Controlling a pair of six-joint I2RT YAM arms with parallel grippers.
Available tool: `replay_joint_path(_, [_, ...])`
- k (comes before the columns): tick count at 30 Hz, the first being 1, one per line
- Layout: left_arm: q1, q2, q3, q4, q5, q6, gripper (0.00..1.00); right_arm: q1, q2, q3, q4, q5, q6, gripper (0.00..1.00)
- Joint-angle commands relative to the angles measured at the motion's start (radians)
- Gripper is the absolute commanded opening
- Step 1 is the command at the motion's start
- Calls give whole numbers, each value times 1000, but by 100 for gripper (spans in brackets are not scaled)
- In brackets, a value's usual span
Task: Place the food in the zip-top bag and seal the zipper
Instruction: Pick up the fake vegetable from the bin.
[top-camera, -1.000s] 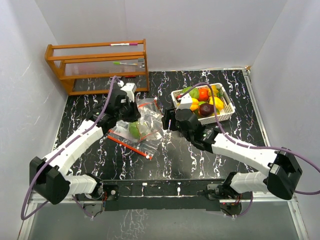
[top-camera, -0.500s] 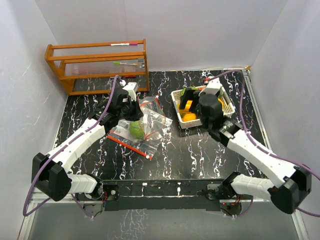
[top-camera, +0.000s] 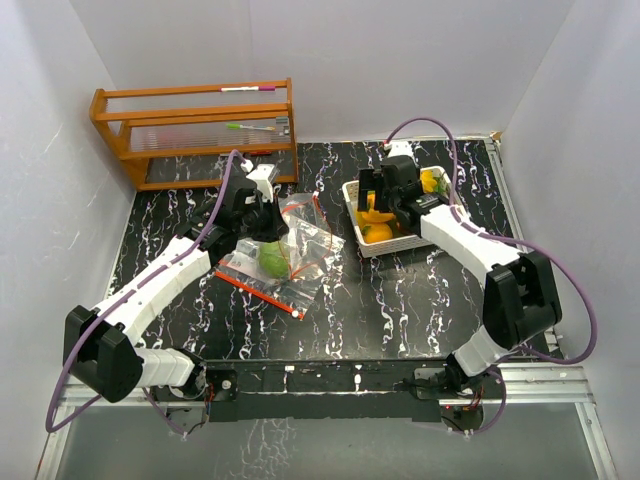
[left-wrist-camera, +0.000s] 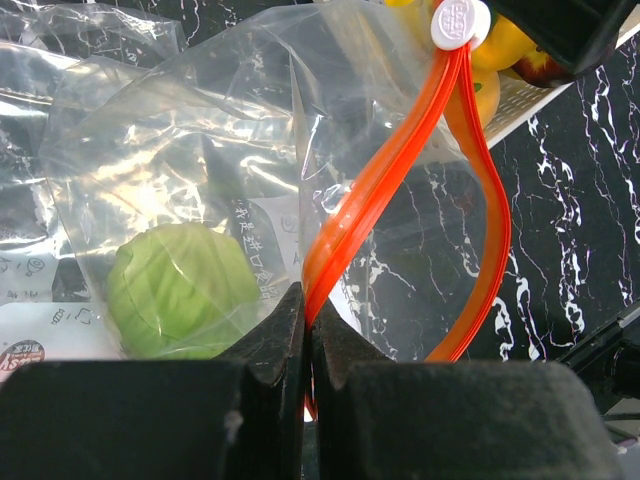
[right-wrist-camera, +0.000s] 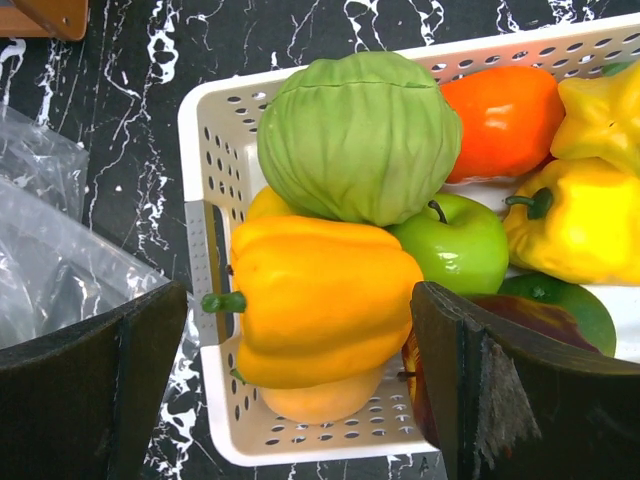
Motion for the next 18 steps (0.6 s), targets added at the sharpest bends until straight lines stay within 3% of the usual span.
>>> replay_joint_path(1, [1,-39,13,16,11,7,0,-24,4,67,13,-26,-32,98])
replay_joint_path(18, [1,-49,3,19,10,8,0,-27,84,36,-1,26,-9,98])
